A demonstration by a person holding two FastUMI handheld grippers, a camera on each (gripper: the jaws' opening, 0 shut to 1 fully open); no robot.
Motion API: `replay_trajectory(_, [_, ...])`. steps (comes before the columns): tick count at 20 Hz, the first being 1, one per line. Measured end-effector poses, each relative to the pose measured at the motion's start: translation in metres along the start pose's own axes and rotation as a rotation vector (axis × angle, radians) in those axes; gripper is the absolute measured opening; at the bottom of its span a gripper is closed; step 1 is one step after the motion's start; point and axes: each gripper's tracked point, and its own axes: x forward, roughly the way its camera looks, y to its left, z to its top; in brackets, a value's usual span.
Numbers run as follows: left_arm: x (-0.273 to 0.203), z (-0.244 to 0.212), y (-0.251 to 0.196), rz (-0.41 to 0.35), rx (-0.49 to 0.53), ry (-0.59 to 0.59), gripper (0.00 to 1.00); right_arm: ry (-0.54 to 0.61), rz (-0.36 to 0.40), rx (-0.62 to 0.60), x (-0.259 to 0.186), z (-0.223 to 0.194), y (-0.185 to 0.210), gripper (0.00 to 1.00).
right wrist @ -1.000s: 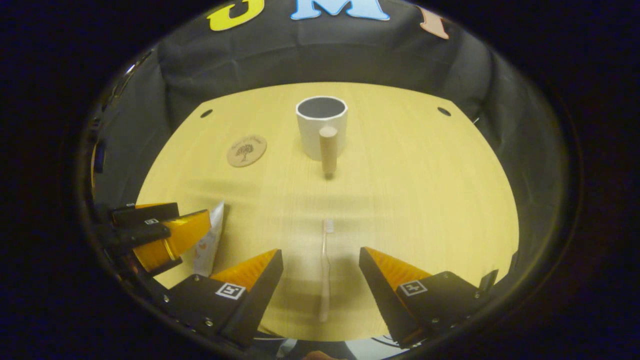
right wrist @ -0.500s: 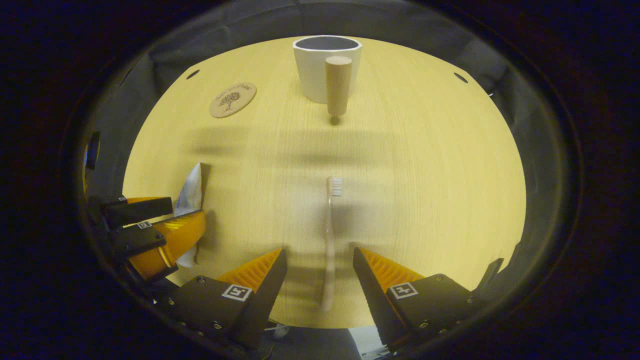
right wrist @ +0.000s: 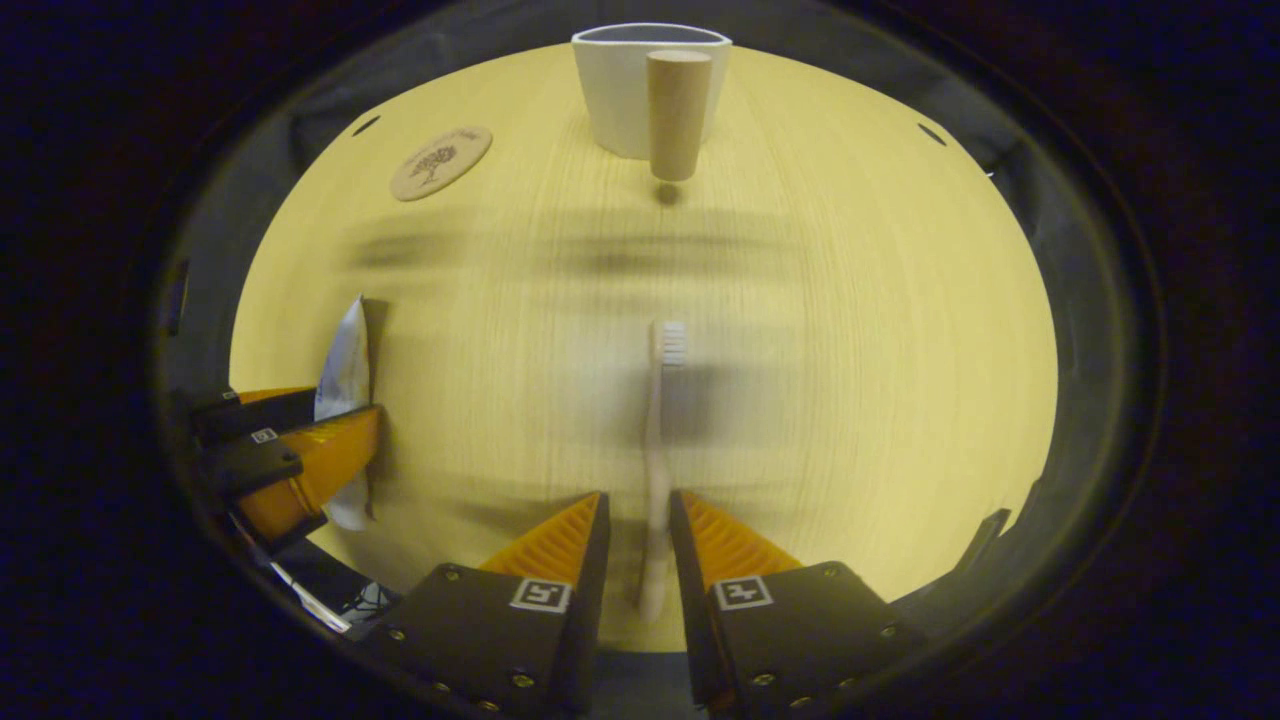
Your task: Put the toothbrush and toothpaste on the desktop into the cup, then pick up the cup and place it on the coaster on the desktop.
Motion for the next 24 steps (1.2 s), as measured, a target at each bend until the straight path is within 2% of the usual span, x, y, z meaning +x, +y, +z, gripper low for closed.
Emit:
replay_trajectory(1, [0.0, -0.001, -0.001, 0.001, -0.01, 0.006, 0.6, 0.01, 0.01, -0.001, -0.001, -0.001, 0.001, 0.33])
replay_trajectory(2, [0.001, 0.0, -0.002, -0.002, -0.006, 0.004, 0.52, -0.005, -0.023, 0.012, -0.006, 0.003, -0.007, 0.33])
replay_trajectory(3, [0.001, 0.001, -0.002, -0.002, -0.008, 0.004, 0.48, 0.011, -0.006, 0.018, -0.001, -0.001, -0.003, 0.08])
replay_trajectory(4, [0.0, 0.0, -0.002, -0.004, -0.004, 0.001, 0.45, -0.001, 0.009, 0.024, -0.003, 0.001, -0.004, 0.08])
replay_trajectory(5, [0.0, 0.001, -0.002, -0.008, -0.002, -0.006, 0.46, -0.009, 0.007, 0.03, -0.001, 0.001, -0.006, 0.08])
replay_trajectory(6, [-0.001, 0.0, -0.002, -0.015, 0.005, -0.003, 0.36, -0.008, 0.02, 0.037, 0.0, 0.0, -0.005, 0.04])
replay_trajectory(8, [-0.002, 0.0, -0.003, -0.024, 0.005, -0.014, 0.28, -0.018, 0.038, 0.029, -0.003, 0.001, -0.005, 0.05])
replay_trajectory(9, [0.001, 0.003, -0.004, -0.029, 0.006, -0.032, 0.28, -0.027, 0.043, 0.024, -0.006, 0.002, -0.005, 0.02])
replay_trajectory(10, [0.0, 0.0, -0.004, -0.033, 0.013, -0.024, 0.23, -0.033, 0.046, 0.018, -0.001, 0.001, -0.005, 0.02])
replay_trajectory(16, [-0.01, -0.003, -0.004, -0.049, -0.044, -0.071, 0.22, -0.132, 0.102, 0.041, -0.02, 0.007, 0.0, 0.02])
replay_trajectory(19, [-0.025, 0.018, -0.004, -0.044, -0.036, -0.205, 0.23, -0.284, 0.16, 0.038, -0.041, 0.025, 0.004, 0.02])
replay_trajectory(21, [-0.038, 0.034, -0.011, -0.065, -0.049, -0.291, 0.22, -0.394, 0.211, 0.047, -0.06, 0.038, 0.006, 0.02])
replay_trajectory(24, [-0.061, 0.062, -0.024, -0.088, -0.065, -0.42, 0.22, -0.55, 0.246, 0.075, -0.087, 0.066, 0.004, 0.02])
